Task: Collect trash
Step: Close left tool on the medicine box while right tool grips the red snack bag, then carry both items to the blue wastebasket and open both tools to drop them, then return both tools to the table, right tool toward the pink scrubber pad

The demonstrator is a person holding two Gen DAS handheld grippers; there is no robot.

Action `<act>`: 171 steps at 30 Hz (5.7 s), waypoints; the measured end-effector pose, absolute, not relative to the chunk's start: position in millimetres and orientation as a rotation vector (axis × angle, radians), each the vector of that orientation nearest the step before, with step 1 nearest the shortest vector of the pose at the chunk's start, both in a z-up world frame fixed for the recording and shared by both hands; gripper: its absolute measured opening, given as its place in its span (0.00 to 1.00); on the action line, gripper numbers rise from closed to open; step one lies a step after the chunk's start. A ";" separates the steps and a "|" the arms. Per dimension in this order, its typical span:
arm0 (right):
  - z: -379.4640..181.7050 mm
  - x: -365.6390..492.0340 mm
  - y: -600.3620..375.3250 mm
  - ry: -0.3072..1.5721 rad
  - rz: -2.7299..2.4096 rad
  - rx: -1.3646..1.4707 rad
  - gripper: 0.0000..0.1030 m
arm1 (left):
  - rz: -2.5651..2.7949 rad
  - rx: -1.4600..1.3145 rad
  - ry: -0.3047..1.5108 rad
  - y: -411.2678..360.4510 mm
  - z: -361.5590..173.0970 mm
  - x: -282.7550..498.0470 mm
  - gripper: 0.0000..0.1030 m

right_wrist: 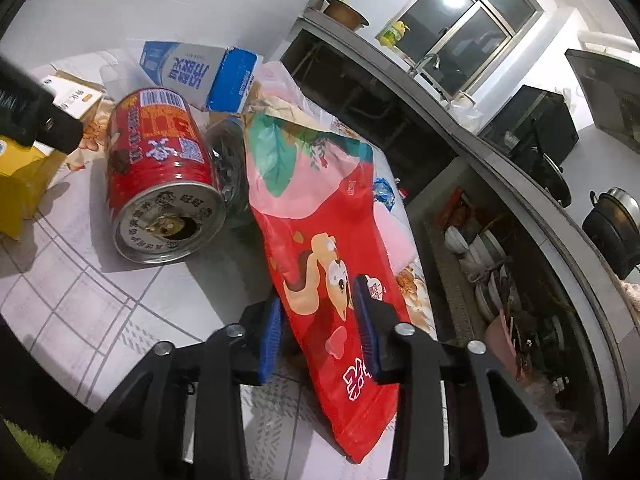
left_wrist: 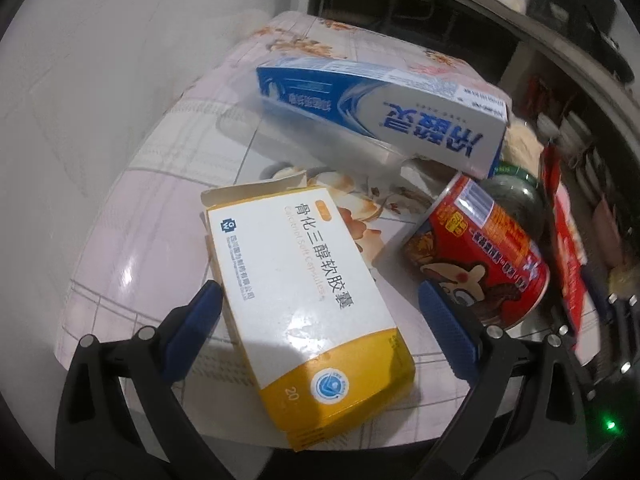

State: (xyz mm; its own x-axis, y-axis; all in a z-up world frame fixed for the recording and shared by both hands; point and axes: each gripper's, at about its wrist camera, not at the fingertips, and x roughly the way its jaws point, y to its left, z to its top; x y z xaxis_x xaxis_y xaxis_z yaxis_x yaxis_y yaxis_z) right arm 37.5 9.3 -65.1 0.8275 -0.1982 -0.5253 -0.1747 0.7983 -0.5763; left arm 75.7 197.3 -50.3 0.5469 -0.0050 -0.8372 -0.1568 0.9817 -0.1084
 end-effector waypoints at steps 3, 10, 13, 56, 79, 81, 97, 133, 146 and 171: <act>-66.6 39.1 9.7 0.600 -0.045 -0.661 0.46 | 0.101 -0.134 0.991 192.1 -54.2 76.5 0.92; -67.4 44.8 9.5 0.604 -0.075 -0.661 0.50 | 0.090 -0.140 0.990 194.5 -57.8 73.5 0.78; -65.7 45.2 7.2 0.613 -0.075 -0.642 0.41 | 0.091 -0.135 0.979 196.0 -56.3 70.6 0.76; 28.2 -6.2 -270.0 0.575 -0.355 -0.015 0.02 | -0.686 -0.084 0.887 -85.3 65.1 153.3 0.71; -195.0 109.8 -525.3 0.834 -0.585 0.582 0.05 | -0.685 0.232 1.444 -430.5 -173.8 279.5 0.85; -212.6 120.5 -535.0 0.875 -0.586 0.613 0.26 | -0.650 0.223 1.453 -435.9 -185.2 284.5 0.86; -195.6 49.9 -487.7 0.865 -0.569 0.560 0.39 | -0.766 0.080 1.310 -376.3 -100.2 264.7 0.87; -39.8 195.1 -203.2 1.017 0.182 0.445 0.75 | -0.475 -0.216 0.760 105.4 52.5 144.1 0.92; -52.8 230.4 -165.2 1.062 0.126 0.243 0.71 | -0.491 -0.011 0.661 86.2 43.0 133.8 0.92; -52.5 189.1 -194.1 1.082 0.265 0.169 0.68 | -0.415 0.134 1.096 90.0 47.3 345.4 0.92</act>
